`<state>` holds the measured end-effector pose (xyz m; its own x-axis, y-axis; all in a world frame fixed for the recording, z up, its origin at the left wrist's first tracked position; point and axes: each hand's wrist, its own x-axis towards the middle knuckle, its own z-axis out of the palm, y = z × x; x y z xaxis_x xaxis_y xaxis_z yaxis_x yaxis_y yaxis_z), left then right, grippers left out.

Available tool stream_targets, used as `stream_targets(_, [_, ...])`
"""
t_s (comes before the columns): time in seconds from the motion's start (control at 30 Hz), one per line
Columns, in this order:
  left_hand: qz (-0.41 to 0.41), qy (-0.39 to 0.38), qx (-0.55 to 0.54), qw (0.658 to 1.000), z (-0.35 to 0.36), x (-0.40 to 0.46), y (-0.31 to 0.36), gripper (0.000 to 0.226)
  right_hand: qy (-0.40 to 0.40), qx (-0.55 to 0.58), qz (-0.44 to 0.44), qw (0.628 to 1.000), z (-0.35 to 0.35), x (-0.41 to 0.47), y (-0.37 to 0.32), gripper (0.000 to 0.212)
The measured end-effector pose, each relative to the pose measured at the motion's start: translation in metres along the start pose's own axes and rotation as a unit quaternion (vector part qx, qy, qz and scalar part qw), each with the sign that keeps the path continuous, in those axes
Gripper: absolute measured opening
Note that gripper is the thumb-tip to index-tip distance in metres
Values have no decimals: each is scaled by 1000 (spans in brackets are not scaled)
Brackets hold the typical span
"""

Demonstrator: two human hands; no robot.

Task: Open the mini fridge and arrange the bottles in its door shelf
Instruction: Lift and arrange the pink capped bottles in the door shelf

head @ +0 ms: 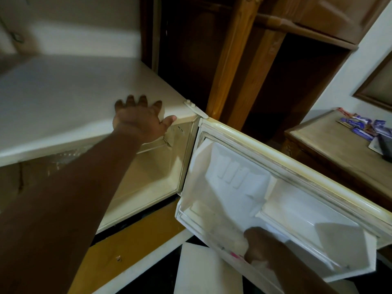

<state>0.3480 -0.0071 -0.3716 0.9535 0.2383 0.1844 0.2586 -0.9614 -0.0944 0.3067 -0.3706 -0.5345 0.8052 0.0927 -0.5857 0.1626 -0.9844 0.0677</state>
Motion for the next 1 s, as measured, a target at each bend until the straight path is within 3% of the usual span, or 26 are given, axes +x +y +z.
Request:
stream_targets(0.23, [3, 8, 8, 1000, -2, -2, -3, 87, 140, 98, -62, 983, -10, 0, -35, 76])
stream_targets(0.37, [-3, -1, 6, 1000, -2, -2, -3, 86, 256, 141, -115, 949, -25, 7, -71, 76])
stream_targets(0.5, [-8, -6, 4, 1000, -3, -2, -4, 85, 339, 273, -111, 894, -41, 11, -112, 53])
stream_targets(0.57, [-10, -9, 2, 1000, -3, -2, -3, 85, 346, 287, -103, 887, -49, 16, -123, 36])
stream_targets(0.67, [-11, -13, 3, 1000, -2, -1, -2, 84, 353, 302, -96, 880, -57, 20, -122, 30])
stream_targets(1.0, [-5, -5, 5, 1000, -3, -3, 0, 84, 310, 318, -79, 892, -48, 6, -102, 58])
